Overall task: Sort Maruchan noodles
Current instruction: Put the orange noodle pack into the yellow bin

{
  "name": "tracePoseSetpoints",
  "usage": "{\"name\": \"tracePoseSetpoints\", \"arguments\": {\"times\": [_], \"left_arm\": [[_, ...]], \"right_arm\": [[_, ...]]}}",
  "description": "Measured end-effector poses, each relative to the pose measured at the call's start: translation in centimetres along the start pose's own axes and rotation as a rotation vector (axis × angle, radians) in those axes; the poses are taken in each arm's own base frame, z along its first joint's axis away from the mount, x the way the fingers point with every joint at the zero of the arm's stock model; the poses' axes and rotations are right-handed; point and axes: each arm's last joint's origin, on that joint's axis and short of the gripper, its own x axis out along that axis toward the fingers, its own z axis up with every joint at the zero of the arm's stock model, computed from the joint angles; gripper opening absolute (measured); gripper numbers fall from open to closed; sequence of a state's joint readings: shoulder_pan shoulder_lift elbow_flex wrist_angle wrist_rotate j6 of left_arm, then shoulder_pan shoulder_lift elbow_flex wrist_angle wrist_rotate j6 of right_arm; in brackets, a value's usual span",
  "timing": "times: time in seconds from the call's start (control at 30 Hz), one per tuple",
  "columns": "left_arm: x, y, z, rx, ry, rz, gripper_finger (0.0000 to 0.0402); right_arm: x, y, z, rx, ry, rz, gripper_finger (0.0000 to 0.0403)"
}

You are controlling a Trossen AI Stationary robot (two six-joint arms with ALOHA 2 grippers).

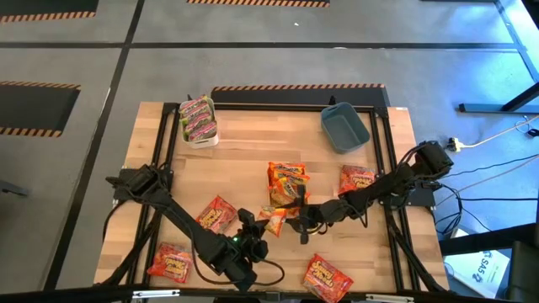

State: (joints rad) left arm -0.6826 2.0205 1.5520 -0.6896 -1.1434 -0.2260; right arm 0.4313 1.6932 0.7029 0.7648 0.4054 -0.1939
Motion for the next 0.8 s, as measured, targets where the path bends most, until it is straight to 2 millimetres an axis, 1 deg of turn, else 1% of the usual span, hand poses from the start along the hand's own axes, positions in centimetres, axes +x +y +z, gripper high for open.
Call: {"name": "tracePoseSetpoints", "arguments": {"times": [0.1,0.17,0.23,0.3,0.37,0.43,0.57,0.63,0.7,0.8], "left_arm": [[0.1,0.1,0.0,-0.006,0.004,-0.002,0.0016],[0.3,0.2,0.0,-0.011,0.008,-0.002,0.0016],[0.4,0.2,0.0,-0.012,0.013,-0.014,0.002],[0.4,0.2,0.0,-0.013,0.015,-0.024,0.0033],[0.2,0.2,0.0,-0.016,0.015,-0.034,0.0054],[-0.5,0.4,0.0,-0.034,0.012,-0.055,0.0078],[-3.1,2.0,-0.1,-0.075,0.014,-0.115,0.0112],[-4.3,3.2,-0.7,-0.099,0.044,-0.138,0.0117],[-5.3,4.3,-1.4,-0.122,0.081,-0.125,0.0118],[-5.6,5.3,-2.8,-0.174,0.119,-0.093,0.0116]], "right_arm": [[0.0,0.0,-0.1,-0.029,0.007,-0.003,0.0094],[0.0,0.0,-0.1,-0.052,0.008,-0.005,0.0063],[0.0,0.0,-0.1,-0.079,0.01,-0.008,0.0039],[0.0,0.0,-0.1,-0.106,0.011,-0.008,0.0024],[0.0,0.0,-0.1,-0.14,0.011,-0.008,0.0016],[0.0,0.0,-0.1,-0.181,0.012,-0.009,0.0017],[0.0,0.1,-0.1,-0.234,0.012,-0.006,0.003],[-0.3,0.4,0.1,-0.282,0.004,0.01,0.0031],[-0.8,1.1,0.7,-0.348,-0.021,0.029,0.0028],[-1.9,2.5,1.8,-0.447,-0.077,0.073,0.0022]]}}
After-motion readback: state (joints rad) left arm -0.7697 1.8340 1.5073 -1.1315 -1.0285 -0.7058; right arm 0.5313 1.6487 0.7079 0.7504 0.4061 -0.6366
